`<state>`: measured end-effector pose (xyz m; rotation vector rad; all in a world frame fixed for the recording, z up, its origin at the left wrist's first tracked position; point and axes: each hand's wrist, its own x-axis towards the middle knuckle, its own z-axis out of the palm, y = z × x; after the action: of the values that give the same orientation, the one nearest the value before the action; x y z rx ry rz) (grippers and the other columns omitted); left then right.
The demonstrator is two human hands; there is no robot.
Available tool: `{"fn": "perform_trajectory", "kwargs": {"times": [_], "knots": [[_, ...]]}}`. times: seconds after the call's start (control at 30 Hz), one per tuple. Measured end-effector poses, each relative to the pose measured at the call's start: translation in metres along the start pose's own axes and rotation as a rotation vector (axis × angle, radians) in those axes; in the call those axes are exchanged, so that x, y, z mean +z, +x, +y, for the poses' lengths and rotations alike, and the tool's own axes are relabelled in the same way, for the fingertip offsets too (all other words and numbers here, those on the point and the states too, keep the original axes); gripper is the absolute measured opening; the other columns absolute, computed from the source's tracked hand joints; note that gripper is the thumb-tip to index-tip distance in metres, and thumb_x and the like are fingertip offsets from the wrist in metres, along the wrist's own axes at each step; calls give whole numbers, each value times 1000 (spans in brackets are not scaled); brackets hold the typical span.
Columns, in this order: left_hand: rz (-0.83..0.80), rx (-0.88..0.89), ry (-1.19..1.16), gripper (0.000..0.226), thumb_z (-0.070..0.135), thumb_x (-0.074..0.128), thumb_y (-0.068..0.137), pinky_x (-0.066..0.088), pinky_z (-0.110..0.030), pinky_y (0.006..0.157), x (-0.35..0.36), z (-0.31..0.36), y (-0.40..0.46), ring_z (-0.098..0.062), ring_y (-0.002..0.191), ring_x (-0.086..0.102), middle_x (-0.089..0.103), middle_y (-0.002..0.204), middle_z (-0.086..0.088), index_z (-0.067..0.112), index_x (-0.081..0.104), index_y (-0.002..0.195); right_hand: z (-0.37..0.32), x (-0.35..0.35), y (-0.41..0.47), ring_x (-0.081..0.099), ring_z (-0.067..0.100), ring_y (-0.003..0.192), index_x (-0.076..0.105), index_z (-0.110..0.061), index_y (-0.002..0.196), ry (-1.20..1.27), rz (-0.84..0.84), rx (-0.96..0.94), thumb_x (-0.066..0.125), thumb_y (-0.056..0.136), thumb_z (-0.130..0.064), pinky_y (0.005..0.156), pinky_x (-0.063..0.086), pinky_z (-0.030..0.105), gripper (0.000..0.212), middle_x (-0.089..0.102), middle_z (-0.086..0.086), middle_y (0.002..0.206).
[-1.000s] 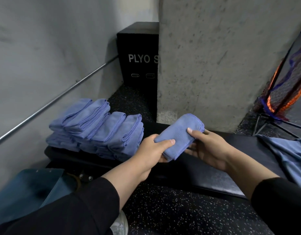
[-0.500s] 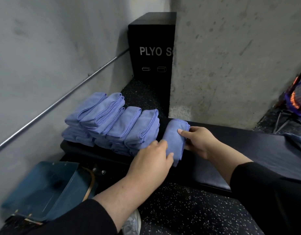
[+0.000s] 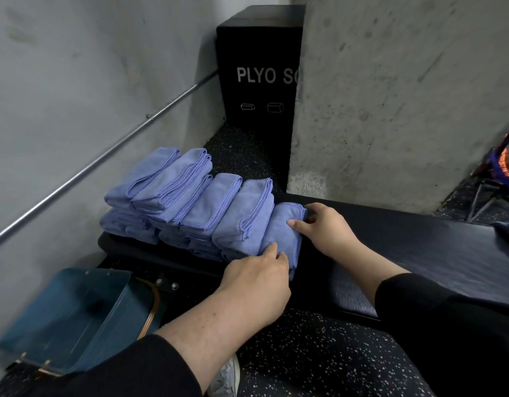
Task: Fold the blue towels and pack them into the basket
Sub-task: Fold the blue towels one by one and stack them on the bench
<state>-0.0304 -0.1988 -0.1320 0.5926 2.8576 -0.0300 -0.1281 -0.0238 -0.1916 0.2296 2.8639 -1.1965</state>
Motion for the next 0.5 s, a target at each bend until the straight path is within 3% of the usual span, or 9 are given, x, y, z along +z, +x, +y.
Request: {"fn": "perform_trajectory", "kwargs": {"times": [0.1,0.2,0.27,0.33,0.4,0.5], "knots": [[34,-11,-36,25,24,46,95,36,-36,69,-4,1,0,-32,106,64,49,128,0,20,50,120,-2,-7,-8,54,23,108,59,-22,131,-161,206,-260,76,83,-43,92,47,36,55,56,0,116],[72,-13,-60,21,22,44,96,36,-36,68,-7,1,1,-32,106,64,53,123,0,23,51,115,-6,-10,-15,49,22,109,68,-28,116,-327,151,-522,64,91,-40,89,45,42,28,54,-7,122],[62,-17,-58,21,22,44,97,37,-36,69,-6,1,3,-31,107,64,53,124,0,24,54,115,-1,-6,-20,45,18,127,70,-33,117,-431,24,-535,56,98,-41,95,38,42,25,55,-13,134],[81,-24,-59,21,23,43,98,36,-35,69,-8,3,4,-30,107,64,53,124,0,24,55,116,5,-5,-24,38,13,140,68,-34,122,-409,0,-519,53,101,-37,102,32,42,26,53,-15,142],[133,-30,-77,21,24,41,100,36,-34,69,-13,7,5,-30,106,64,55,124,0,23,55,116,3,-13,-28,37,12,143,66,-31,127,-333,48,-508,53,102,-34,107,29,41,28,52,-13,145],[226,-26,-132,25,27,40,101,37,-35,69,-27,17,8,-32,103,63,58,122,-1,23,56,120,1,-34,-34,46,14,135,68,-27,125,-227,107,-492,55,101,-31,107,36,46,27,56,-8,141]]}}
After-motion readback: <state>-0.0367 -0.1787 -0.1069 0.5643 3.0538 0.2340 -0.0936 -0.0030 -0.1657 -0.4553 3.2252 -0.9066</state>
